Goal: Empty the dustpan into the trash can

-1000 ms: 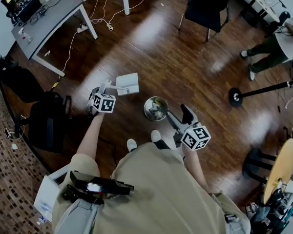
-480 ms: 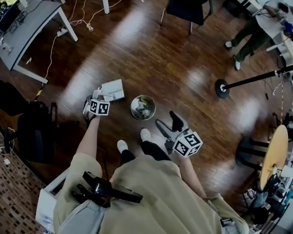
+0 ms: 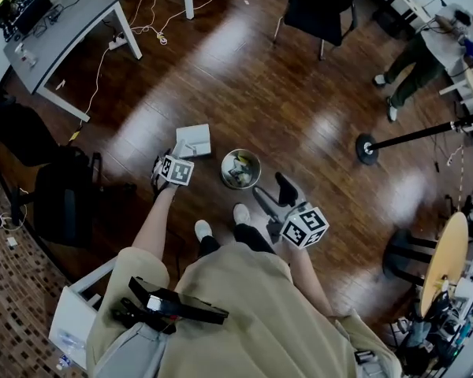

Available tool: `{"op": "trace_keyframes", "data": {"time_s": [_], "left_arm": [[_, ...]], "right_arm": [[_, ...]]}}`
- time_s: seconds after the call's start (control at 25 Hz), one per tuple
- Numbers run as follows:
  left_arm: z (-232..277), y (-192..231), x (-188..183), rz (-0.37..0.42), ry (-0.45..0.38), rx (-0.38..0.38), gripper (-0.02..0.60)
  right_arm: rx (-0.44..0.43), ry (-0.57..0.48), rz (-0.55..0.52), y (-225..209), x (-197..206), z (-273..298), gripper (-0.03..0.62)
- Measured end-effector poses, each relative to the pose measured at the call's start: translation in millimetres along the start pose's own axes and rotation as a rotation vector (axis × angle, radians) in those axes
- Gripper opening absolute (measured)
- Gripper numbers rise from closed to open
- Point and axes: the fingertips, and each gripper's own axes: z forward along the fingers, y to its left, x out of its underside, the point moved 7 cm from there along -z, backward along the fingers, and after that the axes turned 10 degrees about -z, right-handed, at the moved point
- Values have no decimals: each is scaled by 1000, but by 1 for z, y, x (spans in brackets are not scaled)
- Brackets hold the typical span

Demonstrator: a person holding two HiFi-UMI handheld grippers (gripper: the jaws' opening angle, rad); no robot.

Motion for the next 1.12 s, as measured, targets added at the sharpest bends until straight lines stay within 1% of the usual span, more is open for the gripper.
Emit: {"op": "trace_keyframes", "data": {"time_s": [0.08,0.2,0.36,0.44,0.52,0.6,0.68,0.76,0.88,0.96,1.12], "left_arm": [[-26,-5,5,-31,-56,23,367],[-74,-6,13,-81,-177,62,385],[-146,-6,8,-179,-406,119,391],[-185,-18,10,-216,-511,137,391],[-222,-38,15,-224,-596,142,390],[-252,-58,19,-215,-673,123,382],[-272,-74,23,-213,-729,84,370],[-288,-87,28,-223,-768,58,362],[-317,-116,38,-255,-829,76,351],[-339,-142,44,-268,-874,71,342],[-384,-211,59,-242,-910,23,328]], "right_arm": [[-8,-19,-9,12,-3,0,379],[-8,-41,-43,36,-7,-6,379],[13,-55,-77,54,-8,-16,379],[22,-56,-70,59,-4,-28,379],[13,-68,-73,65,-1,-42,379],[-5,-92,-86,70,-2,-54,379],[-33,-105,-90,73,-4,-63,379],[-58,-121,-97,79,-2,-78,379],[-68,-143,-127,82,9,-116,379],[-84,-154,-138,76,15,-144,379],[-110,-191,-170,58,21,-210,379]]}}
